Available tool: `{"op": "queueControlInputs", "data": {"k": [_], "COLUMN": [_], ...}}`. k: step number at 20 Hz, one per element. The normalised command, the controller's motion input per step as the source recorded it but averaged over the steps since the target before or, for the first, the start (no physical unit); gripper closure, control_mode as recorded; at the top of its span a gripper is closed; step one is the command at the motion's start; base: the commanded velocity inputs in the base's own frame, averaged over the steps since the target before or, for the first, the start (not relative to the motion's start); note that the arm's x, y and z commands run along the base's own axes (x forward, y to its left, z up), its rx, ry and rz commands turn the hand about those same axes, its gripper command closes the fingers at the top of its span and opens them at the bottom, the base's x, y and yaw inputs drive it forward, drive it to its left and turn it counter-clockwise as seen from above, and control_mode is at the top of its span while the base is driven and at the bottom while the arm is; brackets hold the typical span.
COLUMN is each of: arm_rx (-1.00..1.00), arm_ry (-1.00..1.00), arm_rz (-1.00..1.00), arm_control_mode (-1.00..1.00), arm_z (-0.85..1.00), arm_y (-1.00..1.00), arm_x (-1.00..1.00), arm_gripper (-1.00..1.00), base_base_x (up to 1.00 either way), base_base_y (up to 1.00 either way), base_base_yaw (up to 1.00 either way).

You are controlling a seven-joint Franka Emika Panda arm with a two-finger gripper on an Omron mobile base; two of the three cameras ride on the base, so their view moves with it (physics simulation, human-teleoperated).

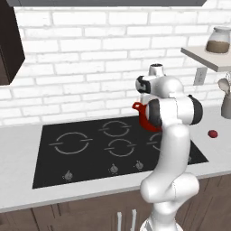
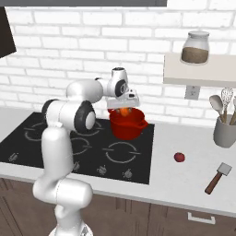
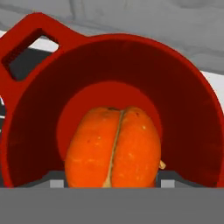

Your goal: Put the squash and tomato in the pot. Retrieve the spatula and lightly stir the vegetables in the pot.

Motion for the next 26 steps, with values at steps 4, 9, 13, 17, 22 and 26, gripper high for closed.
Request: {"op": "queueControlInputs", "data": {"k": [4, 9, 13, 17, 22, 26], "arm_rx": [0.0, 0.0, 0.0, 0.0, 0.01, 0.0], "arm_ry": [0.0, 0.01, 0.0, 0.0, -0.03, -0.09], "arm_rz": [0.0, 0.0, 0.0, 0.0, 0.0, -0.01], "arm_control_mode": [-1.0, -1.0, -1.0, -1.0, -1.0, -1.0], "arm_z": [-0.4, -0.44, -0.3, -0.15, 0.12, 0.29], "arm_y": [-0.31, -0.01, 0.0, 0.0, 0.0, 0.0], "arm_x": [0.37, 0.4, 0.18, 0.05, -0.15, -0.45], "arm_gripper": [1.0, 1.0, -1.0, -1.0, -1.0, -1.0], "base_base_x": [0.0, 0.0, 0.0, 0.0, 0.0, 0.0], "base_base_y": [0.0, 0.0, 0.0, 0.0, 0.0, 0.0], "base_base_yaw": [0.0, 0.0, 0.0, 0.0, 0.0, 0.0]}}
